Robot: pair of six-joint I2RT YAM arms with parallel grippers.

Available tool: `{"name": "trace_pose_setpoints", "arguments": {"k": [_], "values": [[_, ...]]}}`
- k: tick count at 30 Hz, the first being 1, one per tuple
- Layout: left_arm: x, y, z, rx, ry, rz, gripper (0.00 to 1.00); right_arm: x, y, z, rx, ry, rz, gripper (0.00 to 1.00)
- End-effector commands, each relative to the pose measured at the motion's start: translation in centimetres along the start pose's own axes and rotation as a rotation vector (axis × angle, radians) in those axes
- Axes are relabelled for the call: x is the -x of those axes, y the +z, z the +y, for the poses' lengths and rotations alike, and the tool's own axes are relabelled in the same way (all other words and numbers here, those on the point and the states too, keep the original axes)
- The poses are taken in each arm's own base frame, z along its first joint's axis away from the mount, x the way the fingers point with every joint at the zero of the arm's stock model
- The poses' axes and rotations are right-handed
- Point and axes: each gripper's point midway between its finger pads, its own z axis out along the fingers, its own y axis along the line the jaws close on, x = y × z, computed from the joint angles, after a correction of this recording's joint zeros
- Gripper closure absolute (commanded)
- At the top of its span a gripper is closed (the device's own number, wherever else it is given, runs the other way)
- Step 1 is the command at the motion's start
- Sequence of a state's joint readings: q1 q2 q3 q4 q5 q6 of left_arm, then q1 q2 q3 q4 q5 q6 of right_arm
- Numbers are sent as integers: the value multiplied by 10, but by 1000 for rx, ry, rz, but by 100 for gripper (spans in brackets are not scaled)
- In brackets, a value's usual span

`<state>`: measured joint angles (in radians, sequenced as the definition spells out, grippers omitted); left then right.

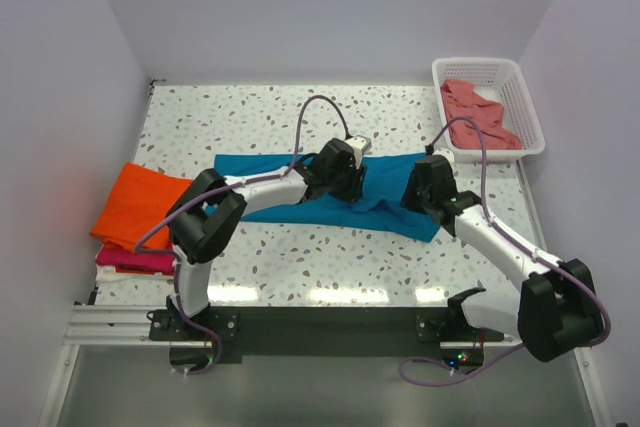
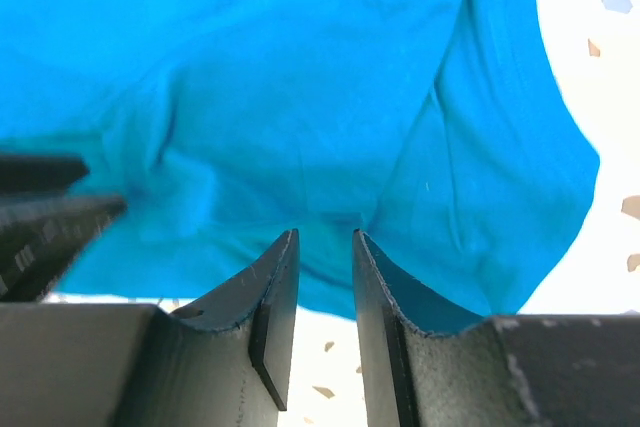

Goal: Fold and stack the t-shirts
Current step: Fold the tshirt

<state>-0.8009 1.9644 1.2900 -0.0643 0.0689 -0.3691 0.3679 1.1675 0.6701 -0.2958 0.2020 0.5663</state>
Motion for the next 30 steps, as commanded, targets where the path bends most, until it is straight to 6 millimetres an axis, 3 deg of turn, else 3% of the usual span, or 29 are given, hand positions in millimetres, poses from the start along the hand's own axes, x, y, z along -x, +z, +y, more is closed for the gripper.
{"name": "trace_pose_setpoints", "arguments": {"k": [1,4,9,17,23,30], "values": [[17,-18,1,50,21,-9,55,40,3,12,-27,-5,-75,68],[5,-23,4,64,-16,26,46,51,10,16,-43,-16,-80,68],[-15,-20,-6,-1,-115,34,43,61,21,20,-63,-36,-71,67],[-15,-12,-30,-142,-203,13,44,60,26,21,-63,-35,-66,67],[-14,-8,-33,-158,-223,5,48,56,29,20,-65,-35,-56,67],[-22,-2,-22,-95,-242,26,53,57,28,18,-68,-38,-61,67]]}}
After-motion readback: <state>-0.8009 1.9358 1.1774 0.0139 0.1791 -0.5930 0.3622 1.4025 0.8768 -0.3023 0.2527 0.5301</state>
